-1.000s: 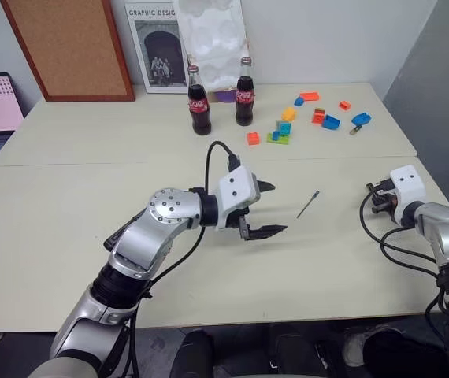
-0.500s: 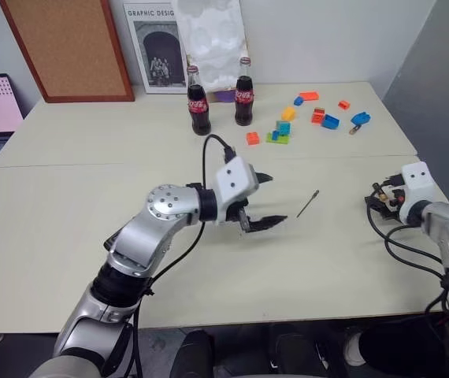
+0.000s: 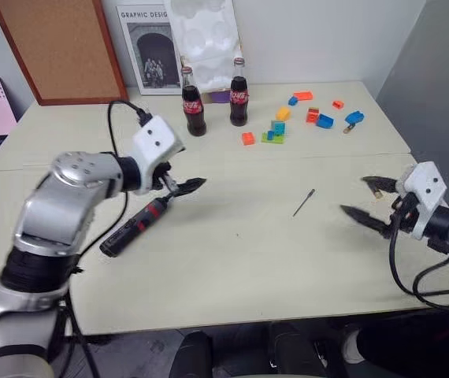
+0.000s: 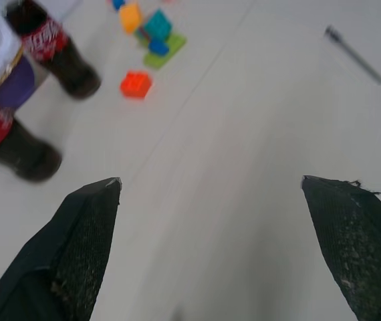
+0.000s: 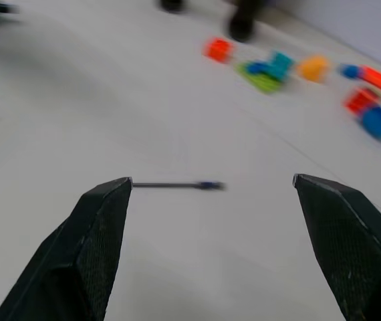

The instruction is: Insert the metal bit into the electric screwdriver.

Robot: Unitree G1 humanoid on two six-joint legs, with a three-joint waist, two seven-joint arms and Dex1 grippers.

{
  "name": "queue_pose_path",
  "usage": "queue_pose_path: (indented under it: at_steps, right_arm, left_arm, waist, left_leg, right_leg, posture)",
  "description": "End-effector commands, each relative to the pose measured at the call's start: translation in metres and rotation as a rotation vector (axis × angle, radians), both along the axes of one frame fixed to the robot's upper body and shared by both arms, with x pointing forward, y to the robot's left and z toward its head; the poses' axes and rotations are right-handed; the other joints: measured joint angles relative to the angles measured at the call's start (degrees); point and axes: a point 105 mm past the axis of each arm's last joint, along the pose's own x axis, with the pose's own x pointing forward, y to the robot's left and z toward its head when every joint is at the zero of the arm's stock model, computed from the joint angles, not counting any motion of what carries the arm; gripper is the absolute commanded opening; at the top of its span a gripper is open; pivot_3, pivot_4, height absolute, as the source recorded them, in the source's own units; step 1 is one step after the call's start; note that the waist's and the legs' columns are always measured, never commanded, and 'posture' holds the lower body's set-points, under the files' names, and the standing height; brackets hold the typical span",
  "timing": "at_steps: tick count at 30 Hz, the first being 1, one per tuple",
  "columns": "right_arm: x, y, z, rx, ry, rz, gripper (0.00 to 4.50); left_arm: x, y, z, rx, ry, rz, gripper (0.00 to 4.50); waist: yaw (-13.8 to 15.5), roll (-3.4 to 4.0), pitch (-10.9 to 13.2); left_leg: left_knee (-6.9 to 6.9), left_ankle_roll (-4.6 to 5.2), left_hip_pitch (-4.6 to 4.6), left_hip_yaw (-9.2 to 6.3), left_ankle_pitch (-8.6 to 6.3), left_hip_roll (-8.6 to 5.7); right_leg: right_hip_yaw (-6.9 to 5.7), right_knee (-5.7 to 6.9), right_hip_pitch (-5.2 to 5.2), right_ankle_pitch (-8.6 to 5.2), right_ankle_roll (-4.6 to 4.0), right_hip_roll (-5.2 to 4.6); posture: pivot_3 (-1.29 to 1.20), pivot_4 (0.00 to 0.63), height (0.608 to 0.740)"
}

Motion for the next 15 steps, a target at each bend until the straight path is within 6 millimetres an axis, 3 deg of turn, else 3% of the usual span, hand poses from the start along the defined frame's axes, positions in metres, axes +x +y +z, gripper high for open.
queue_pose_path:
  at_steps: [1, 9, 15]
  right_arm:
    - [-0.026, 0.042, 0.013, 0.019, 0.044, 0.278, 4.05]
    - [-0.037, 0.09, 0.012, 0.051, 0.081, 0.516, 4.05]
    - [-0.048, 0.116, 0.011, 0.074, 0.084, 0.617, 4.05]
  left_arm:
    - [0.005, 0.024, 0.005, 0.097, 0.045, 0.041, 4.5]
    - [0.018, 0.056, -0.007, 0.218, 0.207, 0.116, 4.5]
    - [0.023, 0.071, -0.037, 0.259, 0.326, 0.17, 4.5]
  waist:
    - [0.01, -0.03, 0.02]
    - [0.28, -0.21, 0.12]
    - [0.31, -0.22, 0.12]
  left_leg:
    - [-0.01, 0.0, -0.01, 0.0, 0.0, 0.0]
    - [0.0, 0.0, -0.25, -0.05, 0.0, -0.01]
    - [-0.02, 0.01, -0.38, -0.05, -0.01, 0.02]
  right_leg:
    - [0.01, -0.01, -0.01, 0.0, -0.01, 0.0]
    - [-0.06, -0.04, -0.2, -0.01, -0.03, 0.0]
    - [-0.06, 0.02, -0.38, -0.04, -0.06, 0.02]
  posture:
    - [0.0, 0.15, 0.74]
    - [0.0, 0.15, 0.74]
    - [0.0, 0.15, 0.74]
